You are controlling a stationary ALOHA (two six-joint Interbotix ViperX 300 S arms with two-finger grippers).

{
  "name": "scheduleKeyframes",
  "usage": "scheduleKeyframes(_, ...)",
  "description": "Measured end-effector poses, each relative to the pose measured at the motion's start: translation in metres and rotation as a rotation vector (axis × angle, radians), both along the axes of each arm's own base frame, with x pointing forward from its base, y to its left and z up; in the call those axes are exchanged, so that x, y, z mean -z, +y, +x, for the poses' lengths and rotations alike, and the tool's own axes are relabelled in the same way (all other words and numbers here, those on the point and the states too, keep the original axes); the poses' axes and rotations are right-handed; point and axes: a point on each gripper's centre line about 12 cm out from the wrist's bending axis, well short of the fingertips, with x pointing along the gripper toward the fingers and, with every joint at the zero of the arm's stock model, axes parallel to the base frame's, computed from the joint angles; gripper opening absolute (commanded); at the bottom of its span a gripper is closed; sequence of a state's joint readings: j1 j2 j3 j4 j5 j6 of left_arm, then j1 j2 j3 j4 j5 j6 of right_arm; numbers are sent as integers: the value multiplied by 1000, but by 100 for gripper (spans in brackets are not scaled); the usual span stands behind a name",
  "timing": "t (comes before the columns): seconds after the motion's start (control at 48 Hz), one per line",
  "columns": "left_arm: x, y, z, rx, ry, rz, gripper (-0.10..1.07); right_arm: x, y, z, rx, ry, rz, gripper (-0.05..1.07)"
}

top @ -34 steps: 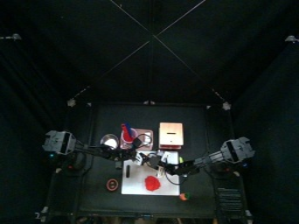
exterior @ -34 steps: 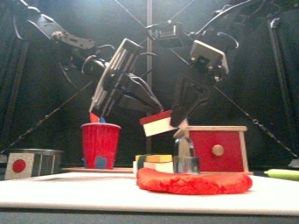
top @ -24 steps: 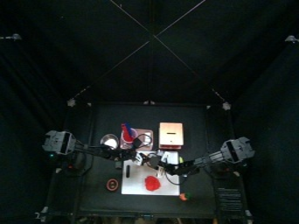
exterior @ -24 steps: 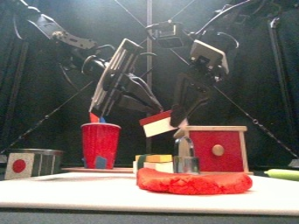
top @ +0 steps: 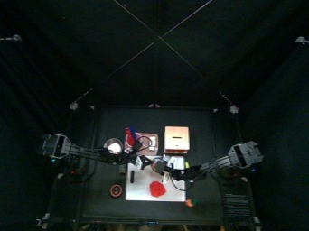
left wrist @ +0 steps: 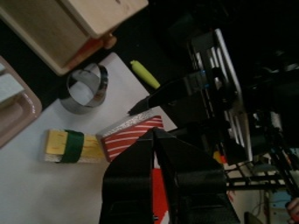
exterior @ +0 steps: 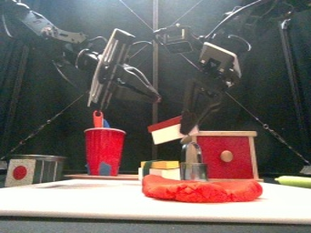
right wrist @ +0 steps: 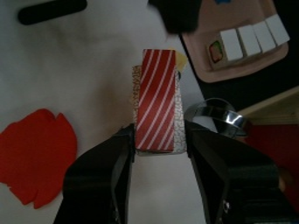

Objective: Place cookie cutter on dough

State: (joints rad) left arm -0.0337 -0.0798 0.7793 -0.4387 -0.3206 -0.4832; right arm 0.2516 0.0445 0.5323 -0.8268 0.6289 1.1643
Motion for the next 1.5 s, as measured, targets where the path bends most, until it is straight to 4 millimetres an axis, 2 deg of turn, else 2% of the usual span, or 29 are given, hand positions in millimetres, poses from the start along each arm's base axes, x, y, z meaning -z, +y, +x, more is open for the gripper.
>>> scheduleKeyframes(0.312, -2, 5, -29, 27, -50, 93, 42, 13, 1, -28, 74, 59, 100, 70)
scheduleKeyframes(0.562, -1, 5, -31, 74, -48, 154, 42, 24, 4, -52, 133, 102, 203, 70)
scheduleKeyframes(0.792, 5, 5, -36, 88, -34, 174, 42, 44, 4, -73, 160, 146, 263, 70)
scheduleKeyframes(1.104, 12, 2, -44, 125, -14, 206, 42, 59, 4, -91, 174, 181, 296, 71)
scheduleKeyframes(1.229, 12, 1, -45, 132, -14, 214, 42, 61, 4, -91, 164, 170, 310, 72)
scheduleKeyframes(1.5, 13, 1, -47, 141, -10, 222, 42, 57, 4, -92, 155, 154, 313, 84)
